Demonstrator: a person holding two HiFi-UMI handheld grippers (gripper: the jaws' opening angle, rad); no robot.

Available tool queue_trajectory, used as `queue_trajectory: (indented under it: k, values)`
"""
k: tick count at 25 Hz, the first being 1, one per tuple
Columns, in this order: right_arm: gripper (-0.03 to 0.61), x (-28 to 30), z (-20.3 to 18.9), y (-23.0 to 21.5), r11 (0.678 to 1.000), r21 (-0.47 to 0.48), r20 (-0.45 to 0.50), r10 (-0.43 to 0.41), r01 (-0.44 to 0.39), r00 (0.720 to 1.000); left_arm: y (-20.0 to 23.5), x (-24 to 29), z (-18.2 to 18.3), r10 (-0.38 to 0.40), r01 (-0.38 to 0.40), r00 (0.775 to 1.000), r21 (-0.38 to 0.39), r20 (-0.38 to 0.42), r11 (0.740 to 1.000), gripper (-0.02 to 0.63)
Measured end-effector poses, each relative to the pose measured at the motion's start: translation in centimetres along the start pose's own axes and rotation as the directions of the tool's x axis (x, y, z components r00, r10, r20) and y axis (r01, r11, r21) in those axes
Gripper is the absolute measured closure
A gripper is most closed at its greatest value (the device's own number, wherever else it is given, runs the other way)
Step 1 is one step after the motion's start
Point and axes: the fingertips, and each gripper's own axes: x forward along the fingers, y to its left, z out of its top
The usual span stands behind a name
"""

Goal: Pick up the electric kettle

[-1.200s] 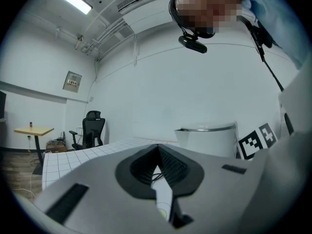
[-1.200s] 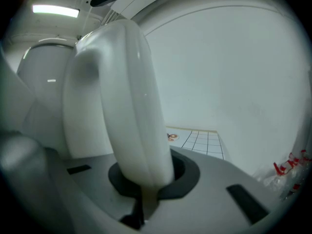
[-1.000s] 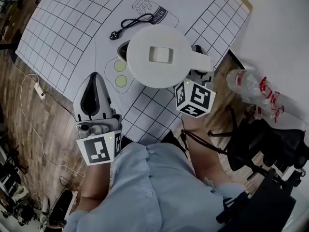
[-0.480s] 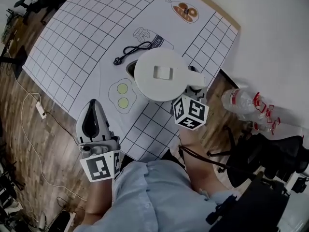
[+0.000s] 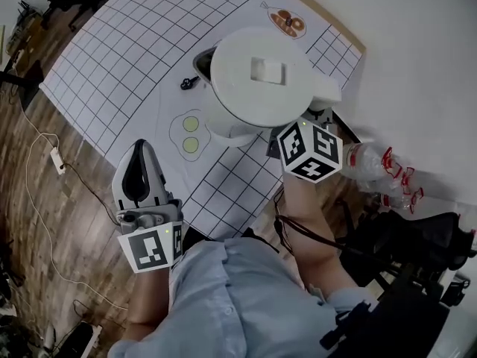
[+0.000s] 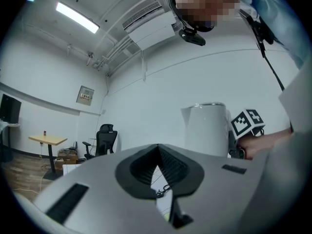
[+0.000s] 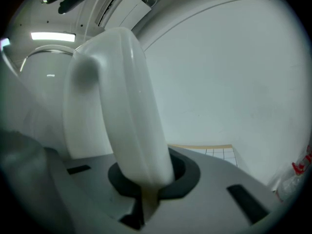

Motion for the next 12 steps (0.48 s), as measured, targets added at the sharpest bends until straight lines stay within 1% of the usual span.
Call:
queue_trajectory:
  k: [6, 12]
  values:
    - [0.569, -1.5, 2.6, 3.5, 0.997, -0.033, 0.007, 0.069, -0.069, 0.998, 0.7, -3.5, 0.9, 0.043, -0.042, 0.999, -0.002, 0.023, 0.999, 0.612]
    - [0.569, -1.4, 2.2, 6.4, 0.988, -0.014, -0.023, 0.153, -0.153, 0.988, 1.5, -5.9, 1.8, 0.105, -0.106, 0.994, 0.008, 0.031, 0.994, 0.612]
